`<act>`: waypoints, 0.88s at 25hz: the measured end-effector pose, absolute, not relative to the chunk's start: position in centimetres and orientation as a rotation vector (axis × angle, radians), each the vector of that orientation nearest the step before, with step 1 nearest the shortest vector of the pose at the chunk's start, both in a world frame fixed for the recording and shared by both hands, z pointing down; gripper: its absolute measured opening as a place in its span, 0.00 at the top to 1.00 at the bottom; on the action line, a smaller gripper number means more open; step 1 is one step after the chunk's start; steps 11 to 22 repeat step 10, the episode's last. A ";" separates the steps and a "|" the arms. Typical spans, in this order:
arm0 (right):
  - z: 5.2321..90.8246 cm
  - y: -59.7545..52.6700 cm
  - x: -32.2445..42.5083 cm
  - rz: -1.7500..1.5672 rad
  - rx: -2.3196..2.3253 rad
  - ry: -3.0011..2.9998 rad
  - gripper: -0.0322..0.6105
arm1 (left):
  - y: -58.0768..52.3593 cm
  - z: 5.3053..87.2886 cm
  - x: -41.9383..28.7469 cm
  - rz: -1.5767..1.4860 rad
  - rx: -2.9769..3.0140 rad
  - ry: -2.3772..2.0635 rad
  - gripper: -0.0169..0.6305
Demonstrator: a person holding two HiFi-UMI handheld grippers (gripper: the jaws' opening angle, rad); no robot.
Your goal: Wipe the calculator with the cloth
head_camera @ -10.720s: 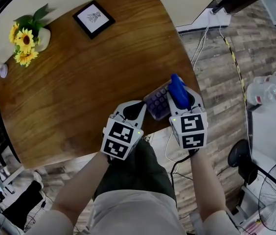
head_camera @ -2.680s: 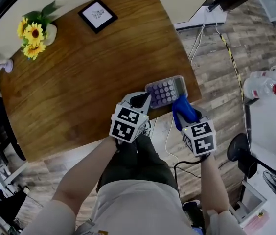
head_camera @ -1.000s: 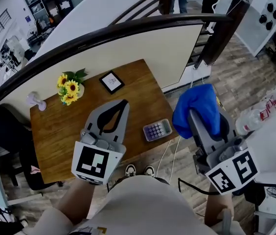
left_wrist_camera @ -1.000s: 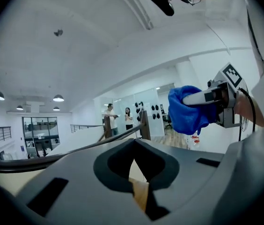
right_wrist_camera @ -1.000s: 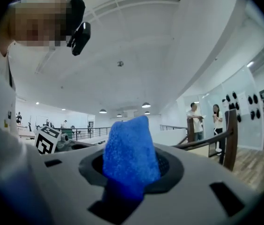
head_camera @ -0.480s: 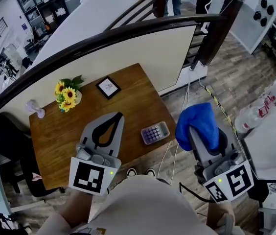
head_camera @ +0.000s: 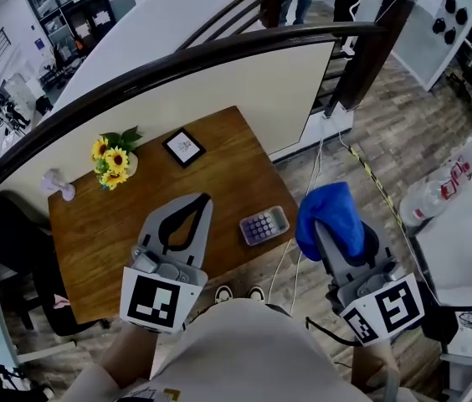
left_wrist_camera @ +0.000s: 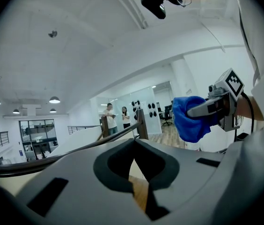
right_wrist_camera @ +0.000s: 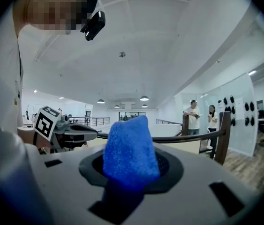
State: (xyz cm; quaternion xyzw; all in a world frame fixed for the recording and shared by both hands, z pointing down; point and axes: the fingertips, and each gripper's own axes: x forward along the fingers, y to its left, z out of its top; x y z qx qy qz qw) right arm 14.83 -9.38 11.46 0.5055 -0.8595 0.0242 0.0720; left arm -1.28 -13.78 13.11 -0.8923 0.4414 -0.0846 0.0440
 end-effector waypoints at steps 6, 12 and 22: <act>11.6 -9.3 14.6 0.057 1.517 -2.564 0.72 | -13.4 13.4 -1.8 -0.278 -2.726 1.354 0.97; 11.5 -9.4 14.3 0.043 1.517 -2.563 0.72 | -13.5 13.4 -1.9 -0.284 -2.725 1.348 0.97; 11.5 -9.4 14.3 0.043 1.517 -2.563 0.72 | -13.5 13.4 -1.9 -0.284 -2.725 1.348 0.97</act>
